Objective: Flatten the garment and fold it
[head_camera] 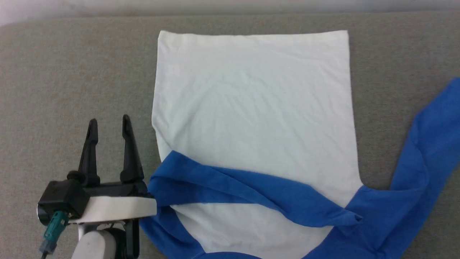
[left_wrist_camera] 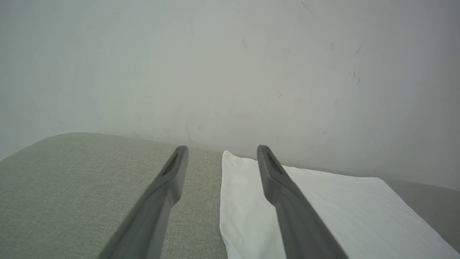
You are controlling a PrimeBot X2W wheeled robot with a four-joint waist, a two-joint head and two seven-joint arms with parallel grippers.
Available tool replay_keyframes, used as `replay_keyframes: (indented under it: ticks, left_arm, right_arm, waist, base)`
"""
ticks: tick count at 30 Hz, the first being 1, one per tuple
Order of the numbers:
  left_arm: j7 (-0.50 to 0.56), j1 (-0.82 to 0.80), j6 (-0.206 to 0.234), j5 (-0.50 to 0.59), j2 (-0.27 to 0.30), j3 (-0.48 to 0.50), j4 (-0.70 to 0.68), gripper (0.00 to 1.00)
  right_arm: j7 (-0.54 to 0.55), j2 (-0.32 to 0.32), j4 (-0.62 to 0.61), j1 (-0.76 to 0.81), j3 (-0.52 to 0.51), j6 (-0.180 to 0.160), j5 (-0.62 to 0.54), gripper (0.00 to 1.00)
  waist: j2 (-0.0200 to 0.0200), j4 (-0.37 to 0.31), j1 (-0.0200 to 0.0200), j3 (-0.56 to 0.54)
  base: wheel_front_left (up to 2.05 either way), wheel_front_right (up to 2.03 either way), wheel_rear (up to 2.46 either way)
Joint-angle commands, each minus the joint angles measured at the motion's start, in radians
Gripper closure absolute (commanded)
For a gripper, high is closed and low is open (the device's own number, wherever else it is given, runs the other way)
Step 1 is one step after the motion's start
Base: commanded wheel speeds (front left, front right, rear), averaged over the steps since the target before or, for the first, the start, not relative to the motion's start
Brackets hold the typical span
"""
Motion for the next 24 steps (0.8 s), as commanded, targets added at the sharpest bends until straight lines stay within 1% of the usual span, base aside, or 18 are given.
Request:
replay_keyframes:
  ticks: [1,7,9,11,14,17,21,22,23,24]
  left_arm:
    - [-0.005,0.02,-0.006,0.009,-0.001,0.006,0.006,0.0]
    - [-0.001,0.05,-0.007,0.0,0.006,0.008,0.011,0.0]
    - [0.0,0.056,-0.006,-0.002,0.008,0.009,0.012,0.0]
    - [0.0,0.064,-0.006,-0.006,0.01,0.012,0.013,0.0]
    - [0.0,0.078,-0.005,-0.012,0.012,0.015,0.018,0.0]
    - [0.001,0.091,-0.002,-0.017,0.014,0.021,0.02,0.0]
    - [0.004,0.105,0.001,-0.023,0.018,0.023,0.024,0.0]
    - [0.005,0.109,0.002,-0.024,0.018,0.025,0.025,0.0]
    - [0.005,0.109,0.002,-0.024,0.018,0.025,0.025,0.0]
    - [0.006,0.113,0.003,-0.025,0.02,0.026,0.024,0.0]
  right_arm:
    - [-0.018,-0.027,-0.013,0.042,-0.035,-0.001,0.011,1.0]
    - [-0.055,-0.118,-0.018,0.168,-0.213,-0.001,0.024,1.0]
    - [-0.06,-0.137,-0.02,0.208,-0.258,-0.001,0.025,1.0]
    - [-0.061,-0.141,-0.029,0.243,-0.293,-0.001,0.03,1.0]
    - [-0.066,-0.132,-0.053,0.276,-0.327,-0.001,0.033,1.0]
    - [-0.075,-0.117,-0.11,0.302,-0.328,-0.001,0.035,1.0]
    - [-0.093,-0.075,-0.244,0.33,-0.283,-0.001,0.004,1.0]
    - [-0.097,-0.053,-0.287,0.332,-0.267,-0.001,-0.005,1.0]
    - [-0.097,-0.053,-0.287,0.332,-0.267,-0.001,-0.005,1.0]
    - [-0.102,-0.027,-0.333,0.333,-0.253,-0.001,-0.016,1.0]
  waist:
    - [0.0,-0.052,0.0,-0.068]
    - [0.0,-0.081,0.0,-0.112]
    - [0.0,-0.086,0.0,-0.123]
    - [0.0,-0.091,0.0,-0.133]
    - [0.0,-0.094,0.0,-0.154]
    - [0.0,-0.096,0.0,-0.173]
    - [0.0,-0.093,0.0,-0.202]
    - [0.0,-0.093,0.0,-0.208]
    - [0.0,-0.093,0.0,-0.208]
    - [0.0,-0.092,0.0,-0.214]
  base:
    - [0.0,0.0,0.0]
    - [0.0,0.0,0.0]
    - [0.0,0.0,0.0]
    - [0.0,0.0,0.0]
    - [0.0,0.0,0.0]
    - [0.0,0.0,0.0]
    - [0.0,0.0,0.0]
    - [0.0,0.0,0.0]
    - [0.0,0.0,0.0]
    - [0.0,0.0,0.0]
